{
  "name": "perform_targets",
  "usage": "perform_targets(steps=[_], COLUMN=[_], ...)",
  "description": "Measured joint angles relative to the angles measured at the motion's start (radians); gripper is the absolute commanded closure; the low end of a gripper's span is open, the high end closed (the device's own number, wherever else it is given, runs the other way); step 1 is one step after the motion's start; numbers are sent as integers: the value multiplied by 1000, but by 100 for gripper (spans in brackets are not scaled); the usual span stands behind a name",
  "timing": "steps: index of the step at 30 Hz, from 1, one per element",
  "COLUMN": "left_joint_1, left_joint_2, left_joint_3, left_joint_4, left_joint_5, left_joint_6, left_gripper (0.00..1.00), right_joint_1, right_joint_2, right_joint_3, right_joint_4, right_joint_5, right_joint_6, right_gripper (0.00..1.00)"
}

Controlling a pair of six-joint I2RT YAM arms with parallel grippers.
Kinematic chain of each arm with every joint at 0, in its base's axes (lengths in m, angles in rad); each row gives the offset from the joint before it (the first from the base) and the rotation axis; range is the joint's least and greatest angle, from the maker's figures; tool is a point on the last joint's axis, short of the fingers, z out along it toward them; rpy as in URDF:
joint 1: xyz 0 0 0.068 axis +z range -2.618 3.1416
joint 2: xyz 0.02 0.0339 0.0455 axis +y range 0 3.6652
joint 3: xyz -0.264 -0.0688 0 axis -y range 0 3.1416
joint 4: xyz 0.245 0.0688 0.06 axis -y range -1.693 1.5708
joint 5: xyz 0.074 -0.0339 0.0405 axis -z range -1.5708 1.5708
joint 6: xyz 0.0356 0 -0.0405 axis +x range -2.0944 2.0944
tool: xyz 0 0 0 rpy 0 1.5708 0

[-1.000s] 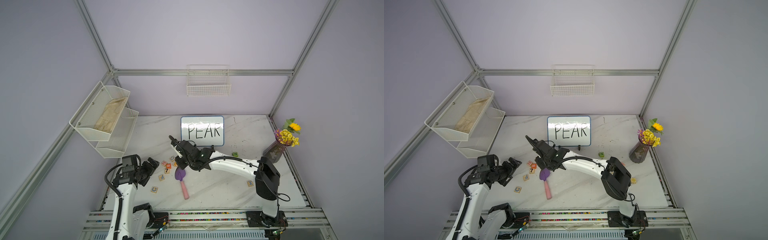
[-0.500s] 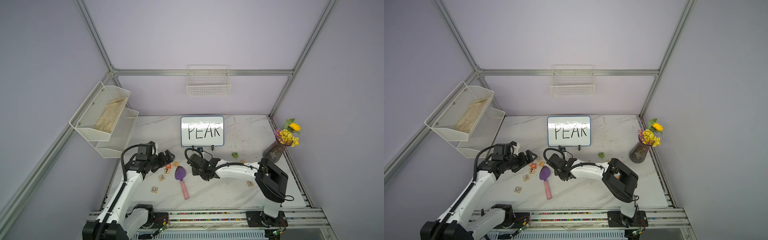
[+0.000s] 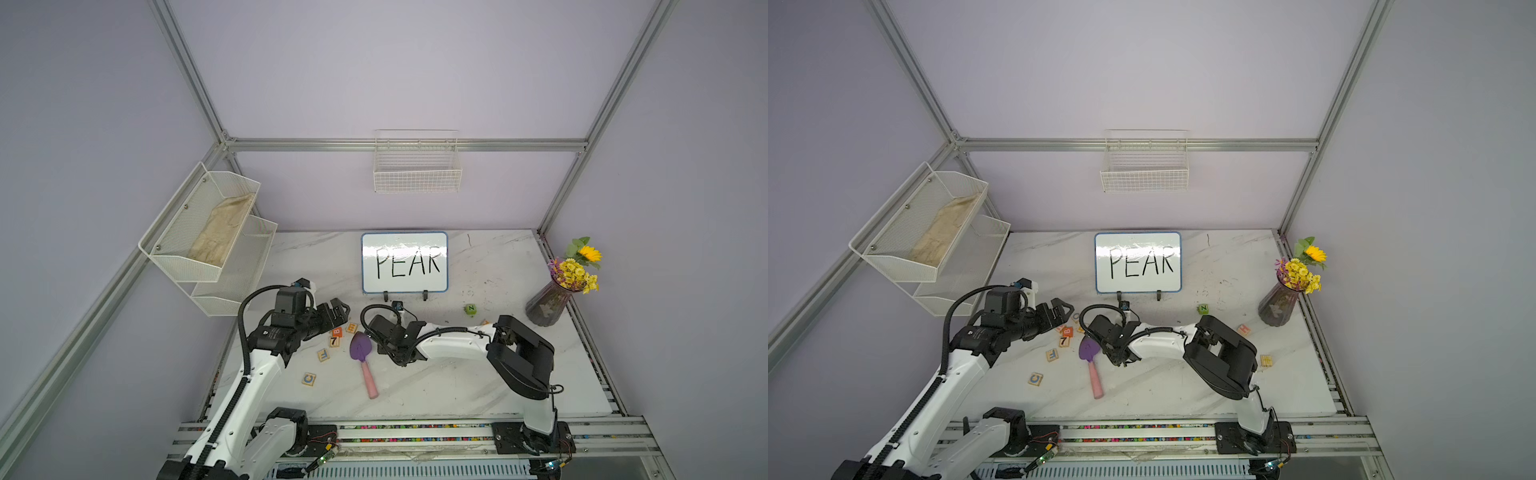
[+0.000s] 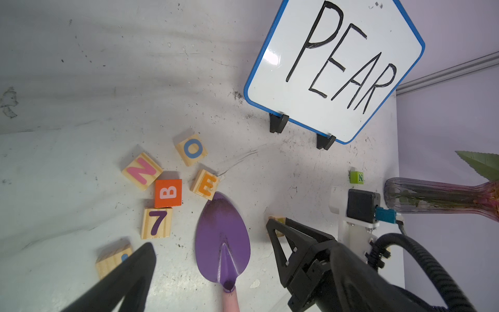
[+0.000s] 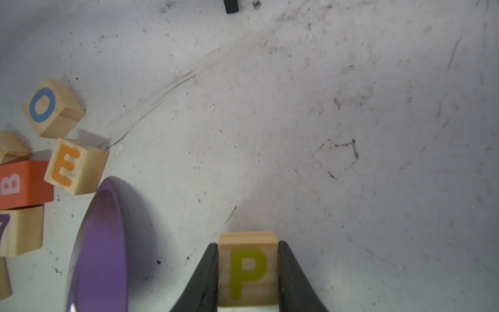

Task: Spell the uppercase word “pear” with letter blocks
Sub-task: Place the letter block at the center of the board.

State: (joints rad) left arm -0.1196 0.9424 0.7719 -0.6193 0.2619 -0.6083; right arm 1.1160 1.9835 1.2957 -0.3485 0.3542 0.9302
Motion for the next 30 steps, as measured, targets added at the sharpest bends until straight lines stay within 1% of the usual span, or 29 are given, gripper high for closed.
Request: perform_targets(steps=[6, 16, 30], left_joint_1=[-1, -1, 0], left_joint_2=[-3, -3, -3], left_joint_3=[0, 0, 0], left_joint_4=[-4, -9, -11], left_joint_5=[-31, -42, -50], left_joint_6=[0, 0, 0], left_gripper=[0, 0, 0], right_joint_1=[0, 0, 2], right_joint_2=[43, 55, 66], right_joint_3=[64, 75, 89], right_joint_4=[-15, -60, -70], right_joint_5=[8, 25, 35], right_joint_6=[-12, -31, -45], right_gripper=[79, 79, 66])
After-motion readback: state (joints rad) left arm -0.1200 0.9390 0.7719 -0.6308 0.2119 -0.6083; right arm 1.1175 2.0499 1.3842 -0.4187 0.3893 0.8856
